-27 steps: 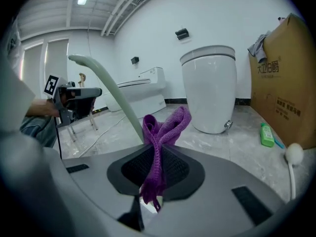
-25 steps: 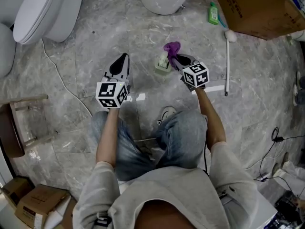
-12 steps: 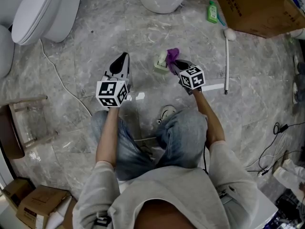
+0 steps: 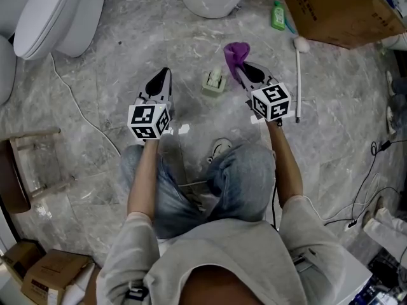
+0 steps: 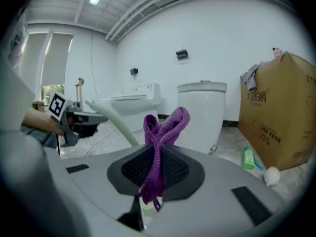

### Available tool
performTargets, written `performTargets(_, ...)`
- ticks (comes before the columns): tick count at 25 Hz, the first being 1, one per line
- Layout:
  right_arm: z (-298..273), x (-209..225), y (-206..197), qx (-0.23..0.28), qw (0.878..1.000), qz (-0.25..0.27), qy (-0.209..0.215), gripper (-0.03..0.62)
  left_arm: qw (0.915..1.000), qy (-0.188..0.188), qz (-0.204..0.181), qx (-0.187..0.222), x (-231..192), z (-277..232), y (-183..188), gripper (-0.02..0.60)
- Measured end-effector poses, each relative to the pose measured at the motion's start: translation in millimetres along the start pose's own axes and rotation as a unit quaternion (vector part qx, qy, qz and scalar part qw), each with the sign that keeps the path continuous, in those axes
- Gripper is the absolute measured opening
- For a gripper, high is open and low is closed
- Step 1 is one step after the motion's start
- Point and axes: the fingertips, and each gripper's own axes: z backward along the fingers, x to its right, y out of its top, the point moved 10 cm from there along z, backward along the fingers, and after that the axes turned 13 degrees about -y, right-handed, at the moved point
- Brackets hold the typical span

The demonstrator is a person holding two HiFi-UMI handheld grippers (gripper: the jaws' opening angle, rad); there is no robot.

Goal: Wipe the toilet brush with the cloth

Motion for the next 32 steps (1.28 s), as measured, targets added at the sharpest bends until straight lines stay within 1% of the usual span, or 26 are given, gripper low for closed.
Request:
performTargets(2,19.6,-6.8,25.8,0.035,0.999,0.003,0.004,0.069,1.0,-0.002,-0.001,0.0,1.2,0.9,0.9,0.023)
performTargets(6,47.7,-21.6,67.9,0.082,0.996,0.027,0.032,0.069,1.0,-0.005,-0.003,0.004,4.4,2.8,3.0,0.023)
performTargets(9,60.8,-32.0,91.3,0.104,0.992,0.052,0.052,0.069,0.9999,-0.007,-0.004,0.009,7.8,3.5,4.9,0.023)
performTargets(11,65.5,-39.3,96.2,0.107,0.99,0.066,0.062,0.069,0.9999,-0.006,-0.006,0.01,8.5,5.2,6.4,0.023)
performTargets(14,65.7,-45.0,88.8,0.098,0.991,0.071,0.062,0.069,0.9999,-0.004,-0.005,0.012,7.9,9.0,8.6,0.023)
performTargets(19,55.3,-44.6,60.4,0.07,0.995,0.046,0.051,0.069,0.9998,0.0,-0.007,0.018,6.8,15.3,12.3,0.023)
performTargets(26,28.5,-34.7,12.5,0.009,0.999,0.028,0.027,0.069,0.9999,0.001,-0.007,0.015,5.0,17.8,11.6,0.023)
performTargets(32,2.9,-26.5,-31.9,-0.043,0.999,-0.007,0.018,0.069,0.9999,0.004,-0.006,0.008,1.1,18.2,8.6,0.023)
